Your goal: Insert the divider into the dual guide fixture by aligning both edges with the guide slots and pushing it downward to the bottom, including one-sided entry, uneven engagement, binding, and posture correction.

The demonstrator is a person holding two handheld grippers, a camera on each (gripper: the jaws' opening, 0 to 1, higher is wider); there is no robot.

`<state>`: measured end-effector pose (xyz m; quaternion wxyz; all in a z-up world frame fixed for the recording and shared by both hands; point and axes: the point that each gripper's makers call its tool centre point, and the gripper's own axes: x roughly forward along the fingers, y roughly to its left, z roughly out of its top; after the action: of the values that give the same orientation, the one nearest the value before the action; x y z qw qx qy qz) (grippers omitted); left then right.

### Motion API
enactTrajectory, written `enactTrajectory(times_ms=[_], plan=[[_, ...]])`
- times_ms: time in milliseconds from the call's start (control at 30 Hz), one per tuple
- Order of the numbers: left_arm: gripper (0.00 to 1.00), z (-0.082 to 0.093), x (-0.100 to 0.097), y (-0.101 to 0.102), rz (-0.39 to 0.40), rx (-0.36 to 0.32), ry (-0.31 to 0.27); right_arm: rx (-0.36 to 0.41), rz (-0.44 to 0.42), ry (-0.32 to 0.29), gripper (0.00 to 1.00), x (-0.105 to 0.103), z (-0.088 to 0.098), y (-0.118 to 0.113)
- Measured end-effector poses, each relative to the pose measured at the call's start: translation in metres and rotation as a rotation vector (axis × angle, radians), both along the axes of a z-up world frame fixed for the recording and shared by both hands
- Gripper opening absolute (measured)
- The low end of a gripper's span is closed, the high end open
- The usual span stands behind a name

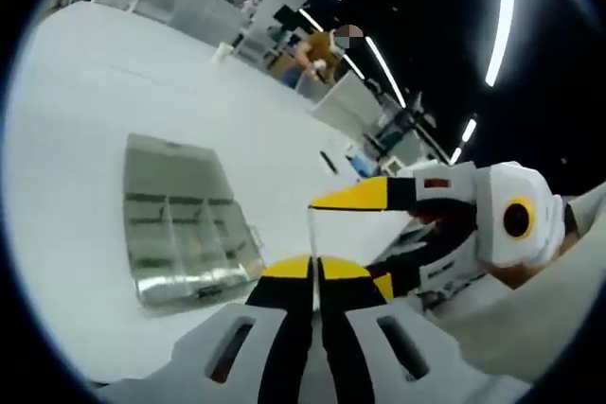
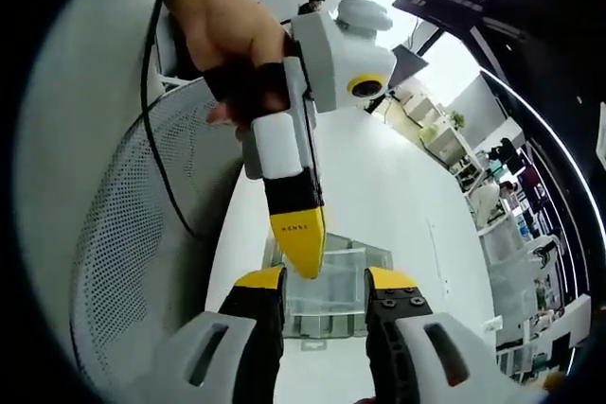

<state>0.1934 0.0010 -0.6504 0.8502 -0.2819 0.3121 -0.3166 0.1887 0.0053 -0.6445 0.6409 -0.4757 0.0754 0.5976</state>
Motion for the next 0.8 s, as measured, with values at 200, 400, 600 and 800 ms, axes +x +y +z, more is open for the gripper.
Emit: enactTrajectory(times_ms=[200,400,600,800], plan=[[0.0,0.0,0.003,0.006,0.01,0.017,-0.023,0.011,-0.02,0.009,0.34,0.003,0.002,-0.002],[0.0,-0.002,0.003,0.01,0.009,0.037,-0.043,0.014,-0.036,0.026,0.32,0.006,0.002,-0.007],[0.0,-0.003,0.002,0.012,-0.001,0.055,-0.062,0.015,-0.043,0.06,0.29,0.007,0.002,-0.01],[0.0,-0.002,-0.002,0.011,-0.024,0.074,-0.102,0.018,-0.068,0.094,0.27,0.011,0.002,-0.017]])
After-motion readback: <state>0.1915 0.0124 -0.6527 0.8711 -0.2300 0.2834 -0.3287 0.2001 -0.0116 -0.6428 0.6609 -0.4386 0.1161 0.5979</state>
